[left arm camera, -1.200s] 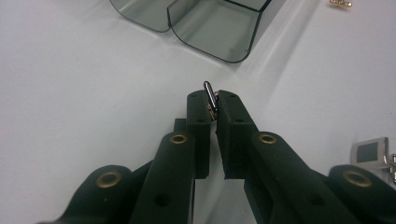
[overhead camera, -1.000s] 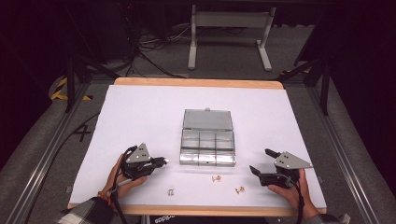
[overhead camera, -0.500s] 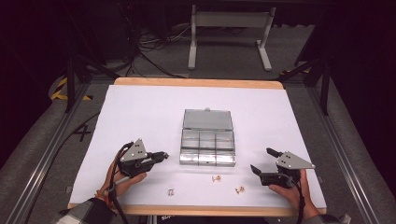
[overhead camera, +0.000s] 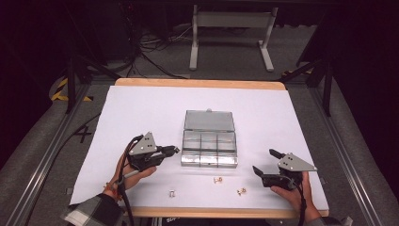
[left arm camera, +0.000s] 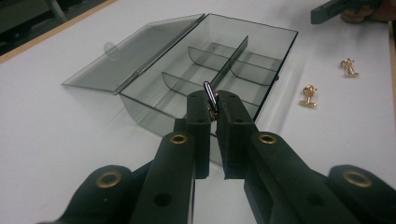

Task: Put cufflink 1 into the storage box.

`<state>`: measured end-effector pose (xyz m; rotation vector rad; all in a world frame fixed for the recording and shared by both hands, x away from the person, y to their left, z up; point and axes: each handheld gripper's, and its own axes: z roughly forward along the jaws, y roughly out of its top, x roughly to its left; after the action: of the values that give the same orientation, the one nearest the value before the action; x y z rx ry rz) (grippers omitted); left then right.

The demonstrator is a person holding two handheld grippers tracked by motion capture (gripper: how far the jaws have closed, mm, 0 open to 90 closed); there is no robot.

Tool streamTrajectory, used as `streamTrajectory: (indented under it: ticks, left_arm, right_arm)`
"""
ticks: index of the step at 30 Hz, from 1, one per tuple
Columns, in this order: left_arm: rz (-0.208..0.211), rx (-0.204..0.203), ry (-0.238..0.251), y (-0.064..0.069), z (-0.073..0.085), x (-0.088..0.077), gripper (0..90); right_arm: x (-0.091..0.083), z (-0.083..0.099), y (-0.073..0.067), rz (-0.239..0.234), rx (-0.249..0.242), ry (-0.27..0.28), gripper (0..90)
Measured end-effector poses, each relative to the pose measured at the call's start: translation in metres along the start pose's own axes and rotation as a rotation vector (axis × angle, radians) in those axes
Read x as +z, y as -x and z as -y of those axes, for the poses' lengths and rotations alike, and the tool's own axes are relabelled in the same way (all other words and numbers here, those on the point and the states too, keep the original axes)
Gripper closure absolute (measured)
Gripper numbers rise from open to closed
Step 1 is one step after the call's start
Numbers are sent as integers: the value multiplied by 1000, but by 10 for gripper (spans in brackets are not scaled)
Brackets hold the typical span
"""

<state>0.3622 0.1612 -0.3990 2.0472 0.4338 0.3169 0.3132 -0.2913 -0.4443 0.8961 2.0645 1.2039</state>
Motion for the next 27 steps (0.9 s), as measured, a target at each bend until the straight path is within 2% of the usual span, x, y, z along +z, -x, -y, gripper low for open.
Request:
streamTrajectory:
  ticks: [1,6,14,22,27]
  left_arm:
    - [14,5,-5,1,-4,6,843]
    - [30,18,-21,0,-11,19,843]
    - [58,23,-54,-2,-15,39,843]
    - [76,25,-81,-5,-15,50,843]
    - [86,44,-121,-5,-13,58,843]
  right_arm:
    - [0,0,0,-1,-2,-3,141]
    - [1,0,0,-5,-5,-14,140]
    - [1,0,0,7,-3,-9,151]
    - [0,0,0,16,-1,-5,153]
    - [0,0,0,17,0,-4,154]
